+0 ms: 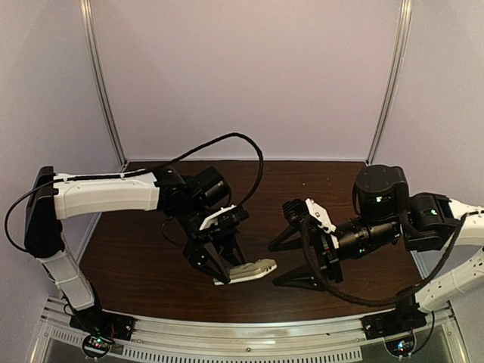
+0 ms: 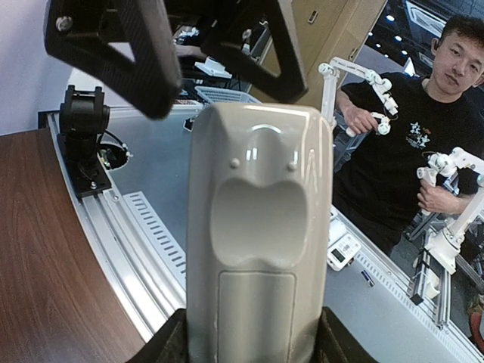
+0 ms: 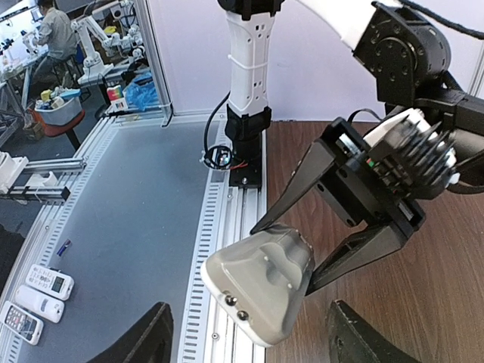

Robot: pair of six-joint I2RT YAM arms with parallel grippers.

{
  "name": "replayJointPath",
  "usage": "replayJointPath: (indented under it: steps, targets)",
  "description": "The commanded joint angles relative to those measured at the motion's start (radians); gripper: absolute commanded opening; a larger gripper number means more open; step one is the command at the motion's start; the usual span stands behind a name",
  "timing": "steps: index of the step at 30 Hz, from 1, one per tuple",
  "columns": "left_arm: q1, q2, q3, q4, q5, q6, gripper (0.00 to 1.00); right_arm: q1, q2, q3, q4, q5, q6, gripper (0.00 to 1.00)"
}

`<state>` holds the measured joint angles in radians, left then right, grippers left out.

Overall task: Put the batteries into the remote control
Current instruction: Pass from the left arm to the right

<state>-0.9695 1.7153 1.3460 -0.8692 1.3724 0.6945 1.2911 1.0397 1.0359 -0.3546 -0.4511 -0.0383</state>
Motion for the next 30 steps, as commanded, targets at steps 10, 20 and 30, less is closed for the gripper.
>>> replayJointPath:
  steps: [10, 20, 30]
  targets:
    - [-0.013, 0.035, 0.024, -0.034, 0.089, 0.019, 0.34, 0.073, 0.082, 0.088, -0.114, 0.131, -0.113, 0.6]
    - [-0.023, 0.069, 0.056, -0.068, 0.107, 0.018, 0.34, 0.13, 0.149, 0.137, -0.178, 0.207, -0.177, 0.46]
    - [-0.024, 0.077, 0.065, -0.084, 0.111, 0.035, 0.35, 0.148, 0.144, 0.136, -0.18, 0.264, -0.184, 0.21]
